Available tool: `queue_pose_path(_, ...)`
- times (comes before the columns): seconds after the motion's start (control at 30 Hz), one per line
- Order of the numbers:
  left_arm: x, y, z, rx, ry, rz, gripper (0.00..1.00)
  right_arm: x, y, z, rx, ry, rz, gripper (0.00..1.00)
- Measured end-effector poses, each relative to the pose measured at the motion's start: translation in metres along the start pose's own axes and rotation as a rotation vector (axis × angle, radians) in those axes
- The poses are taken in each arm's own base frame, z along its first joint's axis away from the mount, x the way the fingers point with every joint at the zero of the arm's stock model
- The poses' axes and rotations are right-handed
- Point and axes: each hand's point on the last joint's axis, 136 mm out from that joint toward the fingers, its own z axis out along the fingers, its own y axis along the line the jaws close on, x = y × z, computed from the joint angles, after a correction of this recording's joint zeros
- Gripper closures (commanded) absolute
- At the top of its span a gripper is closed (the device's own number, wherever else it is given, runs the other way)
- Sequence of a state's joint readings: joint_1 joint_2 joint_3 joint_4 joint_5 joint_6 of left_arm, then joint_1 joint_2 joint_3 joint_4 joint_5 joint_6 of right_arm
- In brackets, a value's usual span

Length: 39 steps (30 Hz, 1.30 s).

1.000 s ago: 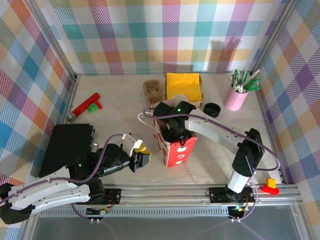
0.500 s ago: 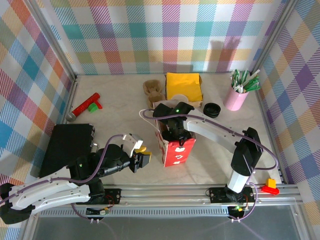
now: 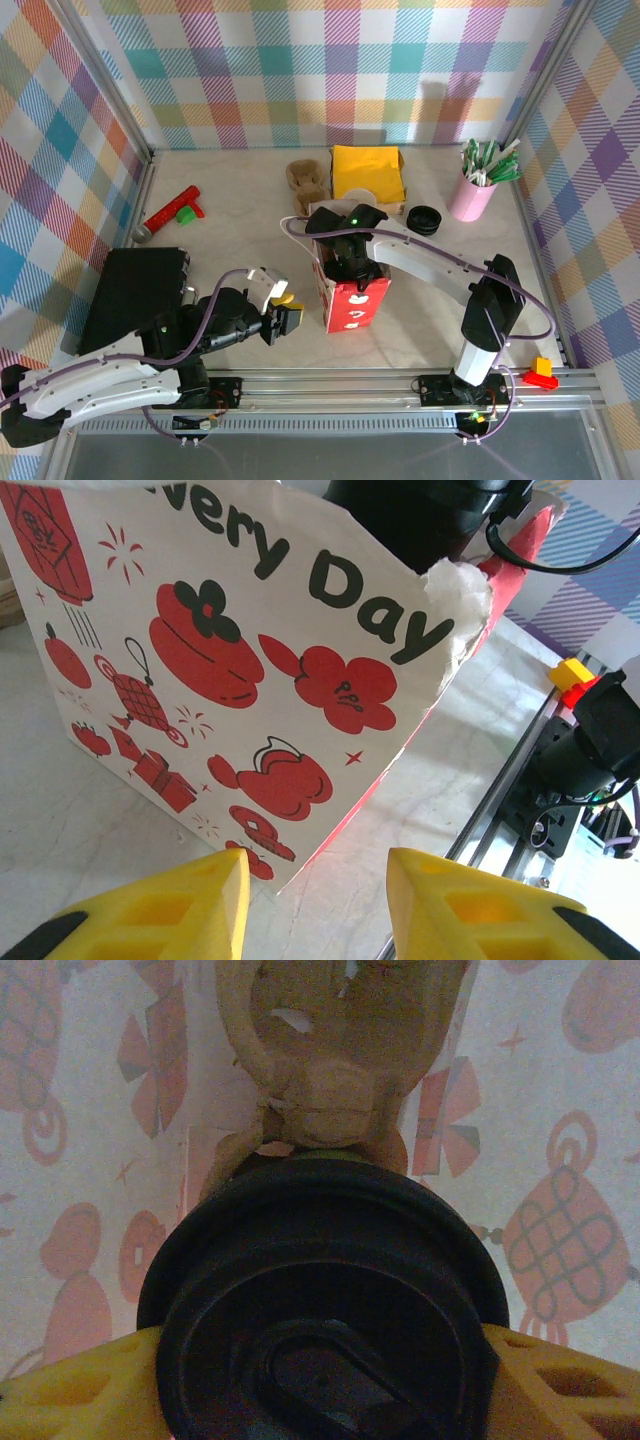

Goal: Pack the takeout coffee

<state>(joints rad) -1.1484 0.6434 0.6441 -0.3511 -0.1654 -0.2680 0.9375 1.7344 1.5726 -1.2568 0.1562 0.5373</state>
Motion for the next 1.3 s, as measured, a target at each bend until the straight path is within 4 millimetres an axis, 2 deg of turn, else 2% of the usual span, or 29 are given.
queue_pose_path(0.3,-0.002,-0.009,0.013,0.037,-0.008,0.001,0.6,-0.001,0.001,0.0,-0.002,-0.001,0.028,0.45)
queue_pose_path(0.57,0.006,-0.01,0.022,0.048,-0.002,0.001,0.6,-0.001,0.001,0.0,-0.003,0.001,0.045,0.45)
queue_pose_path(0.87,0.01,-0.008,0.024,0.046,0.002,0.001,0.6,-0.002,0.002,0.004,0.001,0.008,0.051,0.45)
queue_pose_path(1.3,0.008,-0.009,0.022,0.052,-0.014,-0.002,0.6,-0.003,0.002,0.006,0.007,0.01,0.053,0.46)
